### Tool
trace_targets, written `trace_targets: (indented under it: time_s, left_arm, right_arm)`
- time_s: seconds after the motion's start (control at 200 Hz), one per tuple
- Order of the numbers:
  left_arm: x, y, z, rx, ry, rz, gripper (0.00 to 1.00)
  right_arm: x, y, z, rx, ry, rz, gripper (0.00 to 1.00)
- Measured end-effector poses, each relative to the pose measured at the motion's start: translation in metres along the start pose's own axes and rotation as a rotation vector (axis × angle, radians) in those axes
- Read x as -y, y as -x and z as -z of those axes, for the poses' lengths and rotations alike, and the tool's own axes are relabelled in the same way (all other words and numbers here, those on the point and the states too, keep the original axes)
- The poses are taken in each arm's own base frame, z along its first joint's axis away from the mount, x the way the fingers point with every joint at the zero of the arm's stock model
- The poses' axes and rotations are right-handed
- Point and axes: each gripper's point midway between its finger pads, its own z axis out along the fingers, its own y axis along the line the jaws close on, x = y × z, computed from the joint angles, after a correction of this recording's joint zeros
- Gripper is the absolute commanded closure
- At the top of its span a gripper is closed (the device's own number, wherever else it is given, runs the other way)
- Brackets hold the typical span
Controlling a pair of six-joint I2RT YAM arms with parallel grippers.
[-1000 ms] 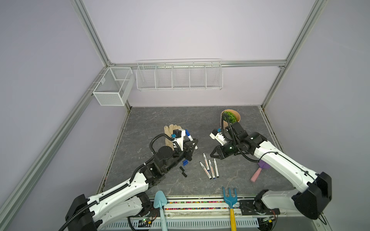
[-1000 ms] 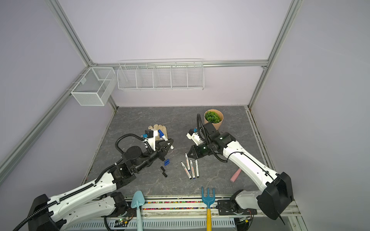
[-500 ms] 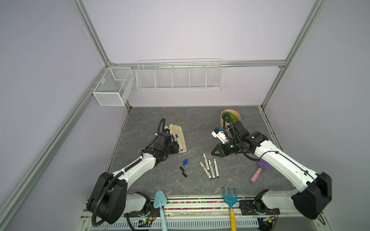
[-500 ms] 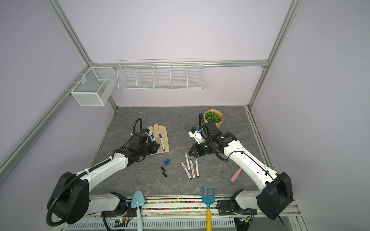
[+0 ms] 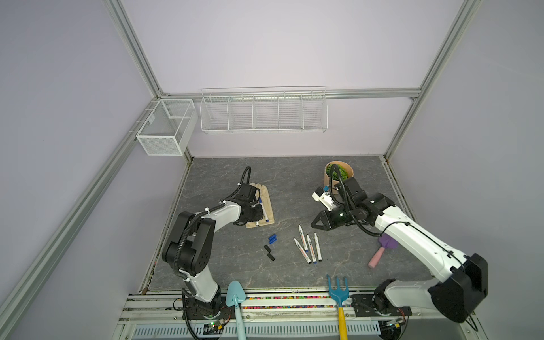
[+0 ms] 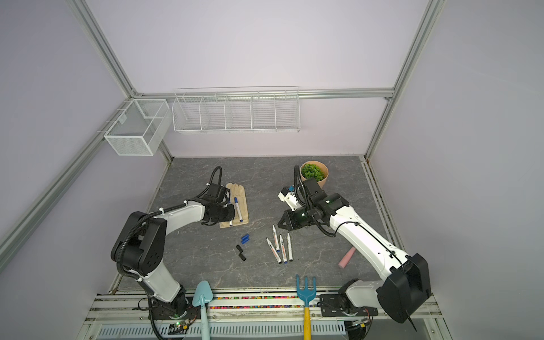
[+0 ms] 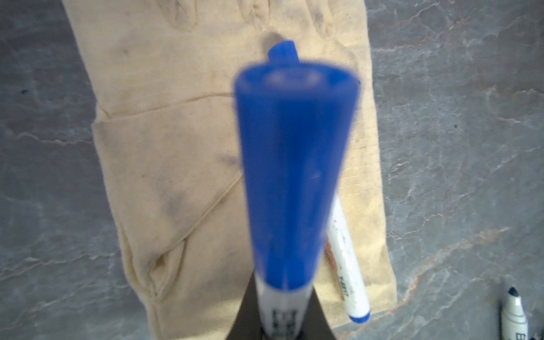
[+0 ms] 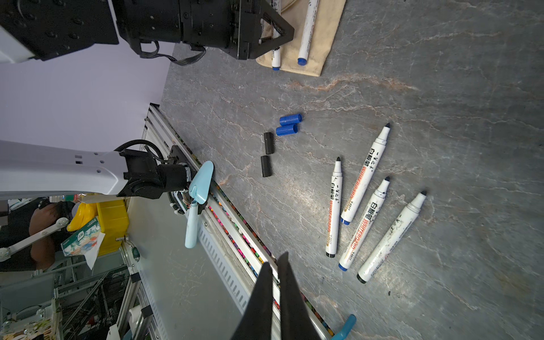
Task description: Insert the pens into the pen caps
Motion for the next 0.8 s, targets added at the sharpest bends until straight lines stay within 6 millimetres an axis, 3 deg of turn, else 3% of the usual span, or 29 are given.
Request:
trace_targets:
  time_s: [0.155, 0.3, 0.59, 0.725, 0.8]
  left_arm:
    - [-0.001, 0.0, -0.002, -0.002, 0.003, 0.003, 0.83]
    - [-0.002, 0.0, -0.005, -0.003, 0.004, 0.011, 0.75]
    - [0.0, 0.002, -0.002, 0.007, 0.0, 0.011, 0.67]
    - [0.0, 0.005, 0.004, 0.022, -0.01, 0.014, 0.68]
    - [0.001, 0.003, 0.01, 0.032, -0.019, 0.012, 0.73]
  right_arm:
    - [0.001, 0.001, 0.001, 0.003, 0.001, -0.003, 0.89]
    - [0.001, 0.001, 0.001, 0.002, 0.001, -0.004, 0.9]
    - [0.002, 0.001, 0.001, 0.005, 0.0, -0.007, 0.9]
    - [0.002, 0.001, 0.001, 0.005, 0.0, -0.007, 0.89]
    - [0.001, 0.001, 0.001, 0.004, 0.004, -0.007, 0.88]
